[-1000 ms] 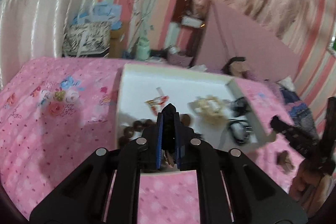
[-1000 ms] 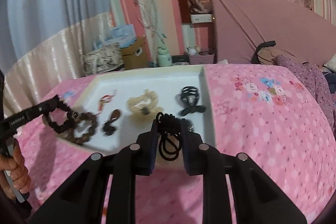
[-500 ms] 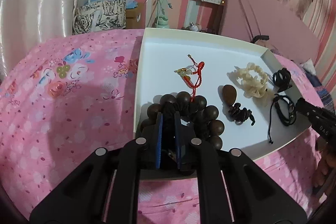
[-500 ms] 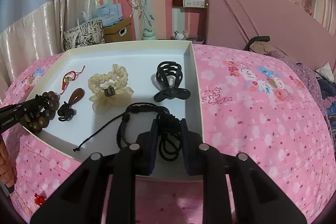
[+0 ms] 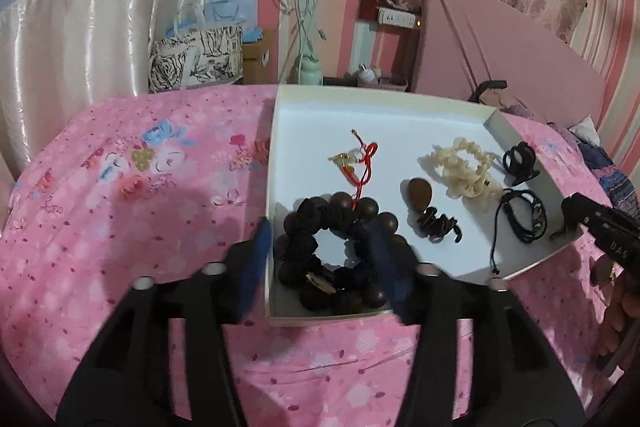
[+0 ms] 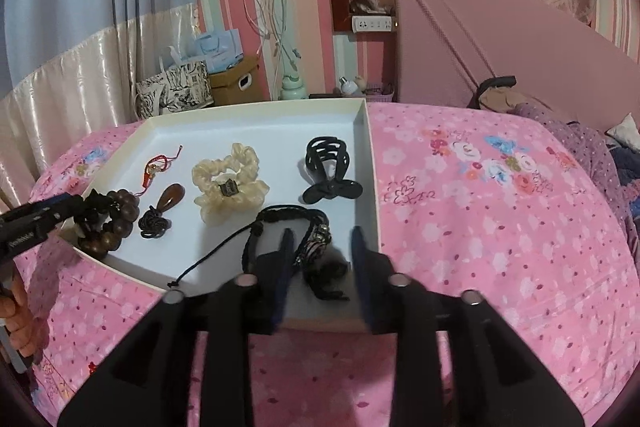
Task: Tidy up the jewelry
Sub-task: 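Carry the black scrunchie and black cord bracelet into the white tray and release both, then withdraw both open tools from the tray toward the last jewelry pieces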
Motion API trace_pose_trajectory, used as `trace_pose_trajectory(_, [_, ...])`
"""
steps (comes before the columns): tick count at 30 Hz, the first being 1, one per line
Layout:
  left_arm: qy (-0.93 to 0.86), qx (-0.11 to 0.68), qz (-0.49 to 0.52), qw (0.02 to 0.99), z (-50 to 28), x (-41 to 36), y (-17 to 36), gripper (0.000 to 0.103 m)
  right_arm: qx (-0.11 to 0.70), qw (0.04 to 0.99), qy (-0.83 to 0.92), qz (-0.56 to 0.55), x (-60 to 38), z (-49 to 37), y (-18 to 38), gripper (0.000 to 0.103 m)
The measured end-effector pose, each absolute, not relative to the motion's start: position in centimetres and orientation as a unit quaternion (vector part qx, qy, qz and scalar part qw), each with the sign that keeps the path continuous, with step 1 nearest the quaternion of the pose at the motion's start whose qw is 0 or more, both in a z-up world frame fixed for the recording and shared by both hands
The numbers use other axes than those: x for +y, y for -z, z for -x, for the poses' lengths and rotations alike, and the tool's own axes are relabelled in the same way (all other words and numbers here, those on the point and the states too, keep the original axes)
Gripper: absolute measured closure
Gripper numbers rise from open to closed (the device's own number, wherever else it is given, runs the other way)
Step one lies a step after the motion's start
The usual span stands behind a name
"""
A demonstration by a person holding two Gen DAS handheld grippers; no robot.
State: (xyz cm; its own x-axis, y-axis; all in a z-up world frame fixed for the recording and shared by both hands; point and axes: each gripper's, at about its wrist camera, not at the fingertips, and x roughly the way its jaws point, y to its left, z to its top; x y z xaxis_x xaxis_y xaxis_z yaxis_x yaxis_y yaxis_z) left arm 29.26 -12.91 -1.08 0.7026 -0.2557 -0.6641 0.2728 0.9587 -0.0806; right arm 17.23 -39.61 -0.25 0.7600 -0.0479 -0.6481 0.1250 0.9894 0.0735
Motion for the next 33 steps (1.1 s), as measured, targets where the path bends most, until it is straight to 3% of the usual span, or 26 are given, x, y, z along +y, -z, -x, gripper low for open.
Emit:
trace_pose_trajectory(9, [0.145, 0.356, -0.014, 0.923, -28.8, -12.9, 0.5, 0.046, 0.301, 0.948, 0.052, -0.090, -41.2, -15.9, -1.9, 0.065])
trace_pose_trajectory(15, [0.135, 0.331, -0.035, 0.933, -27.3, -13.8, -1.3, 0.042, 0.282, 0.952, 0.064, -0.099, -42.1, -14.8, -3.6, 0.060])
trace_pose_trajectory(22, [0.130, 0.331, -0.043, 0.933, -26.8, -14.9, -2.0, 0.042, 0.298, 0.947, 0.056, -0.104, -42.6, -15.0, -3.4, 0.059])
trace_pose_trajectory(23, [0.124, 0.328, -0.039, 0.936, -26.8, -15.0, -2.6, 0.042, 0.297, 0.948, 0.045, -0.107, -42.6, -15.0, -3.8, 0.058])
trace_pose_trajectory(25, [0.124, 0.331, -0.035, 0.935, -26.5, -15.1, -3.3, 0.042, 0.291, 0.951, 0.040, -0.094, -42.0, -14.8, -4.6, 0.044])
trace_pose_trajectory(30, [0.121, 0.320, -0.042, 0.939, -23.9, -15.0, -5.2, 0.041, 0.289, 0.952, 0.029, -0.095, -41.8, -12.9, -5.9, 0.041])
trace_pose_trajectory(33, [0.120, 0.318, -0.043, 0.940, -22.1, -14.7, -5.4, 0.038, 0.304, 0.948, 0.035, -0.081, -42.5, -11.0, -5.5, 0.033])
